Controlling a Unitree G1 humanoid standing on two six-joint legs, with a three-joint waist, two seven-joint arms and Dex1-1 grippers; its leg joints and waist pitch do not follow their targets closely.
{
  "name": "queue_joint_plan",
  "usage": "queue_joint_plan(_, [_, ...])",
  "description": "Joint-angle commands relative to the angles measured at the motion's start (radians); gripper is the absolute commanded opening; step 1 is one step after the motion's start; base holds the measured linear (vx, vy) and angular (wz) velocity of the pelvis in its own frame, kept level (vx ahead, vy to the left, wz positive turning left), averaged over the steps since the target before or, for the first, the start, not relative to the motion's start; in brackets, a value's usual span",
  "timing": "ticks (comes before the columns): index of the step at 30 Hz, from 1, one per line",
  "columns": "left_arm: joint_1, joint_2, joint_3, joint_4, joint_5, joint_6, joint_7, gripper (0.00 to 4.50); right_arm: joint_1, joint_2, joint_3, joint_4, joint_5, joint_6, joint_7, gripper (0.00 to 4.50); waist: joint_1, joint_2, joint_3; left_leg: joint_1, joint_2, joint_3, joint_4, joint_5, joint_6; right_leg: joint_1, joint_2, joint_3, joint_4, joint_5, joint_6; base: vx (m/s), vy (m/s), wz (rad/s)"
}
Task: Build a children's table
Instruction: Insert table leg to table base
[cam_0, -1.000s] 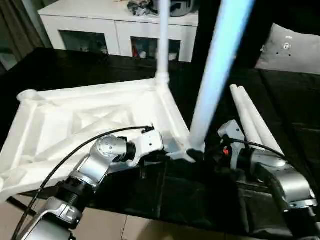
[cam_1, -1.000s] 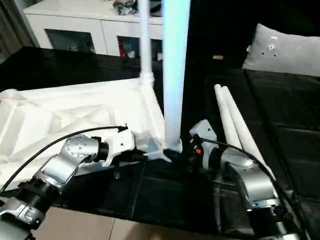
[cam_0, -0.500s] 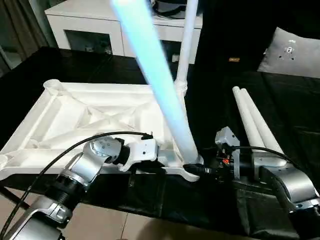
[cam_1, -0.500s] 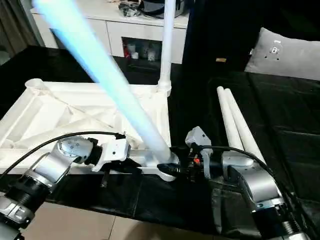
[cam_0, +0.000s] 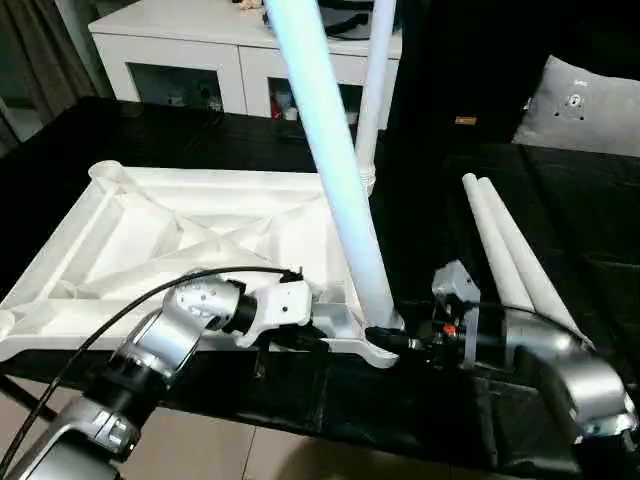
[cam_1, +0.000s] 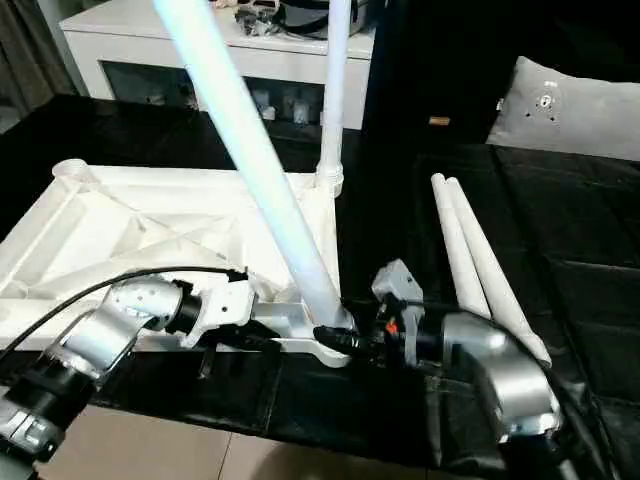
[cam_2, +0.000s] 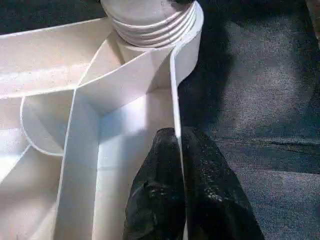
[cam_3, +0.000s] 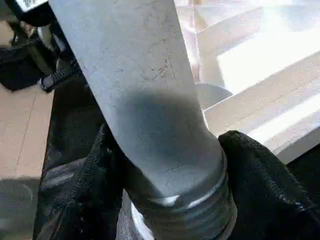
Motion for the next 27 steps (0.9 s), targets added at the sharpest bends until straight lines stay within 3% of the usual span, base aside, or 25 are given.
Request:
queue_joint_plan(1, [0.029,-0.005,-0.056,0.017,0.036,0.006,0.000,0.00,0.010,0.015,0.013,0.037,-0.005,-0.016,-0.029,2.62,-0.001,0.000,-0.038,-0.005,0.031,0.001,-0.066,-0.130,0.036,0.053,-0.052,0.042,-0.069,0.019,-0.247,0.000,0.000,0.00])
queue_joint_plan(3, [0.034,-0.008,-0.050,0.017,0.035,0.007,0.013,0.00,0.013,0.042,-0.006,0.071,-0.005,-0.052,-0.057,2.62,-0.001,0.013,-0.036,-0.004,0.030,-0.001,-0.070,-0.163,0.028,0.051,-0.053,0.042,-0.074,-0.043,-0.236,0.000,0.000,0.00])
queue_joint_plan(8, [0.054,-0.022,-0.034,0.013,0.030,0.008,0.056,0.00,0.015,0.144,-0.095,0.225,0.020,-0.173,-0.149,2.62,-0.015,0.016,-0.027,-0.001,0.032,-0.004,-0.083,-0.275,0.004,0.043,-0.054,0.043,-0.091,-0.204,-0.211,0.000,0.000,0.00])
queue_joint_plan(11, [0.063,-0.027,-0.029,0.008,0.031,0.006,0.071,0.00,0.023,0.174,-0.116,0.276,0.028,-0.212,-0.161,2.62,-0.023,0.019,-0.023,0.001,0.032,-0.007,-0.088,-0.326,0.001,0.041,-0.058,0.044,-0.100,-0.292,-0.198,0.000,0.000,0.00])
queue_joint_plan(13, [0.069,-0.030,-0.024,0.008,0.035,0.000,0.089,0.00,0.031,0.195,-0.125,0.313,0.024,-0.257,-0.171,2.56,-0.024,0.023,-0.026,0.004,0.035,-0.010,-0.092,-0.320,0.004,0.042,-0.058,0.044,-0.102,-0.287,-0.193,0.000,0.000,0.00])
queue_joint_plan(15, [0.070,-0.031,-0.020,0.009,0.037,-0.003,0.098,0.00,0.035,0.200,-0.124,0.326,0.019,-0.276,-0.176,2.46,-0.024,0.024,-0.029,0.002,0.034,-0.007,-0.091,-0.281,0.015,0.043,-0.054,0.045,-0.097,-0.216,-0.201,0.000,0.000,0.00])
queue_joint_plan(21, [0.076,-0.038,-0.009,0.006,0.032,-0.011,0.119,0.00,0.048,0.209,-0.122,0.369,0.000,-0.342,-0.185,2.11,-0.022,0.021,-0.032,0.001,0.033,-0.004,-0.091,-0.241,0.031,0.046,-0.053,0.043,-0.095,-0.157,-0.202,0.000,0.000,0.00])
queue_joint_plan(23, [0.079,-0.039,-0.004,0.005,0.039,-0.018,0.137,0.00,0.037,0.209,-0.121,0.389,-0.015,-0.372,-0.184,1.96,-0.024,0.020,-0.031,0.002,0.034,-0.004,-0.093,-0.262,0.028,0.044,-0.053,0.043,-0.097,-0.182,-0.199,0.000,0.000,0.00])
queue_joint_plan(27, [0.065,-0.052,0.033,0.014,0.041,-0.013,0.208,0.00,0.016,0.185,-0.096,0.383,-0.051,-0.382,-0.189,1.75,-0.023,0.017,-0.025,0.007,0.034,-0.004,-0.098,-0.325,0.017,0.037,-0.055,0.045,-0.111,-0.315,-0.166,0.000,0.000,0.00])
